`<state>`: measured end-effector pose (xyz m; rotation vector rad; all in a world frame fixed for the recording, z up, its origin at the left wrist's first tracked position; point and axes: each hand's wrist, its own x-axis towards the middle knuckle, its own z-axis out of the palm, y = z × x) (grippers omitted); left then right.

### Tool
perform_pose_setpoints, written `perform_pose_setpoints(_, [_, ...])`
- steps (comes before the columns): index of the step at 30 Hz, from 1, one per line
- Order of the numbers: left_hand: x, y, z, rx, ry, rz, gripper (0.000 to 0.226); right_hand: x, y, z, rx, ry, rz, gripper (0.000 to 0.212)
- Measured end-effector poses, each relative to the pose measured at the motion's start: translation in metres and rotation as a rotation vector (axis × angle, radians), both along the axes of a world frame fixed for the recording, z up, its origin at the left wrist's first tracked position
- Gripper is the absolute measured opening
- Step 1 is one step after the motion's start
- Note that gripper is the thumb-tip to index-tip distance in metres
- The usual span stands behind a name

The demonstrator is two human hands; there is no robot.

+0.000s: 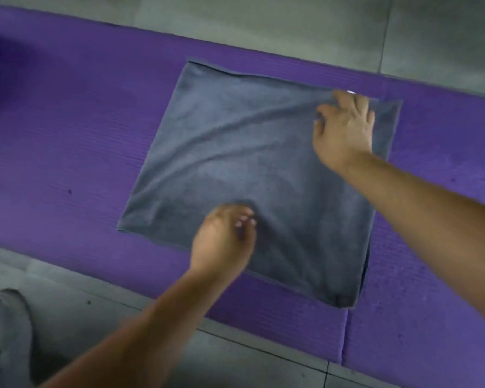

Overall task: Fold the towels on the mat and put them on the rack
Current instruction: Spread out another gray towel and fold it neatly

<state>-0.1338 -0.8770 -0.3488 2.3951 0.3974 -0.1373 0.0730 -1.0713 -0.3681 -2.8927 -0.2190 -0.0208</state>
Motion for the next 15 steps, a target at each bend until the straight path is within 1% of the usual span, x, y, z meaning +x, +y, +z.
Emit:
perform_pose_setpoints(1, [0.005, 0.032, 0.000, 0.078, -0.014, 0.069, 0.014, 0.001, 0.020, -0.001, 0.051, 0.007, 0.103, 0.030])
perform_pose_setpoints(2, [0.009, 0.064, 0.001, 0.149, 0.014, 0.132, 0.017, 0.004, 0.041, -0.002, 0.107, 0.023, 0.190, 0.030])
perform_pose_setpoints(4, [0.011, 0.119, 0.006, 0.240, 0.160, 0.265, 0.028, 0.016, 0.089, -0.004, 0.213, 0.070, 0.301, 0.030])
perform_pose_setpoints(6, [0.006, 0.159, 0.008, 0.277, 0.313, 0.347, 0.038, 0.032, 0.134, -0.003, 0.284, 0.135, 0.321, 0.031])
perform_pose_setpoints(8, [-0.003, 0.183, 0.006, 0.252, 0.397, 0.373, 0.040, 0.049, 0.173, -0.001, 0.340, 0.185, 0.299, 0.036])
perform_pose_setpoints(10, [-0.010, 0.198, 0.000, 0.204, 0.438, 0.387, 0.030, 0.067, 0.206, 0.003, 0.391, 0.181, 0.266, 0.043])
perform_pose_setpoints(11, [-0.014, 0.203, -0.004, 0.181, 0.449, 0.397, 0.028, 0.074, 0.218, 0.006, 0.394, 0.188, 0.238, 0.047])
perform_pose_setpoints(13, [-0.020, 0.211, -0.011, 0.113, 0.447, 0.428, 0.028, 0.088, 0.237, 0.006, 0.354, 0.238, 0.162, 0.051])
perform_pose_setpoints(15, [-0.024, 0.217, -0.015, 0.008, 0.408, 0.442, 0.021, 0.102, 0.247, -0.001, 0.263, 0.274, 0.085, 0.050])
